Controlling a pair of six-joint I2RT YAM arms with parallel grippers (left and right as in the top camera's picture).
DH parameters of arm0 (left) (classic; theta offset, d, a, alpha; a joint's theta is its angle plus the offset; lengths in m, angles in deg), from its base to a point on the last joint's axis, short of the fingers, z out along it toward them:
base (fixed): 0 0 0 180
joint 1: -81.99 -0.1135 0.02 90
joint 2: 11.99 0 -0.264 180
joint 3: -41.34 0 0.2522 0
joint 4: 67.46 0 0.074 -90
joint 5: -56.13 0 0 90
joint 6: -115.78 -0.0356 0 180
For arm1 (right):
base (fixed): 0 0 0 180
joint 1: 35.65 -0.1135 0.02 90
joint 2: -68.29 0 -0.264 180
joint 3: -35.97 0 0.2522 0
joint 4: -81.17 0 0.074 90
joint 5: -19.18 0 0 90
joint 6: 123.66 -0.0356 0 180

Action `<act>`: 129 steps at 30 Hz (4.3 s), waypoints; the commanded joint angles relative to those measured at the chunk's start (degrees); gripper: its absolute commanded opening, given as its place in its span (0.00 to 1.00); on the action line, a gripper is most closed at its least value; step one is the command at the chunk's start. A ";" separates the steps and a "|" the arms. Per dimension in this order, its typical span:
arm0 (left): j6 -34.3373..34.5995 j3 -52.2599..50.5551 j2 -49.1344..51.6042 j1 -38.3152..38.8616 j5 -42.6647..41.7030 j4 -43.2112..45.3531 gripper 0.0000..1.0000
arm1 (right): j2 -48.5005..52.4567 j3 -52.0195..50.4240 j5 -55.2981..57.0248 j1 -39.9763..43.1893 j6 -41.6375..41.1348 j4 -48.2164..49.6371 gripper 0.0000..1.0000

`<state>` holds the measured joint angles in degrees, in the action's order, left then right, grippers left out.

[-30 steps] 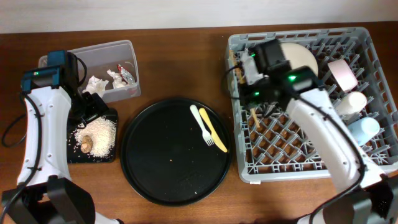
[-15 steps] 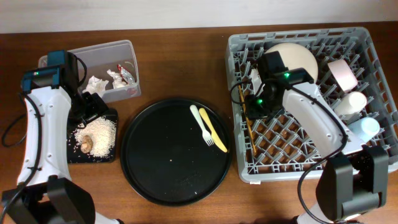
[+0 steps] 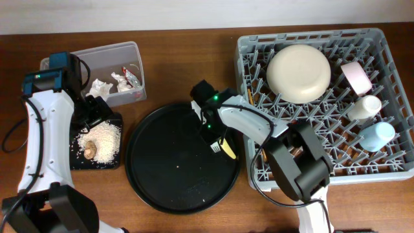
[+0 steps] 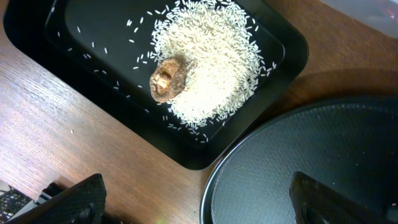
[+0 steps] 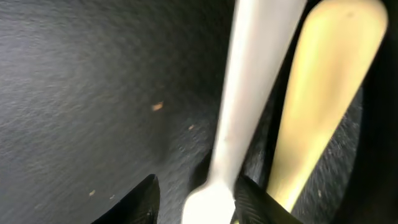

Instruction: Sort waste into correct bins and load items into the dishwasher rack

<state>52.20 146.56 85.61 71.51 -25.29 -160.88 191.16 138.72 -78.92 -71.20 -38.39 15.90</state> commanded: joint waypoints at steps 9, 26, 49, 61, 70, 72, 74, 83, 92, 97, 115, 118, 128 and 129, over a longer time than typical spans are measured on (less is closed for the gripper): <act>-0.59 0.46 -1.03 -0.02 0.26 0.07 0.94 | 2.60 -0.28 1.27 -0.07 -0.24 5.53 0.17; -0.61 0.46 -1.03 -0.02 0.26 -0.09 0.94 | -26.18 -0.17 10.32 14.40 -0.22 -10.84 0.04; -0.57 0.46 -1.03 0.20 -0.39 -0.11 0.94 | -25.11 1.68 -2.82 14.19 14.05 -9.31 0.62; -1.18 -0.59 -1.01 0.35 -0.15 0.63 0.94 | 2.16 1.55 1.03 5.18 15.43 -5.18 0.67; -1.18 -4.11 -0.98 0.35 -0.20 2.73 0.94 | 3.96 1.03 1.05 5.18 14.97 -6.82 0.09; -1.18 -4.11 -0.98 0.35 -0.20 2.73 0.94 | 3.93 1.05 1.03 5.18 14.78 -8.76 0.04; -1.18 -4.11 -0.98 0.35 -0.24 2.91 0.94 | 3.45 2.03 1.03 5.18 13.27 -10.93 0.04; -1.18 -4.11 -0.98 0.35 -0.83 2.91 0.94 | -18.78 7.85 1.53 8.28 10.99 -11.56 0.04; -1.18 -4.11 -0.98 0.35 -0.83 2.78 0.94 | -20.11 -4.35 -1.44 23.04 6.91 -10.16 0.04; -1.18 -4.11 -0.98 0.35 -0.85 2.67 0.95 | -20.11 -5.11 -4.44 22.05 6.78 -8.26 0.28; -15.19 -5.90 -10.43 14.97 -2.10 2.97 0.99 | -30.23 2.03 -3.26 45.57 5.53 -22.23 0.98; -15.21 -19.52 -28.55 14.97 0.00 13.62 0.99 | -47.69 -16.35 -3.19 45.59 5.53 -7.52 0.98; -13.68 -43.91 -71.23 14.97 1.77 26.43 0.99 | -84.72 -38.73 0.42 45.59 5.51 3.76 0.98; -13.68 -43.91 -71.21 14.97 1.77 26.43 0.99 | -83.82 -38.73 0.42 45.59 5.51 3.76 0.98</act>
<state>37.99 103.13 14.73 86.46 -24.13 -134.56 106.42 100.32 -79.22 -25.41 -32.58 19.51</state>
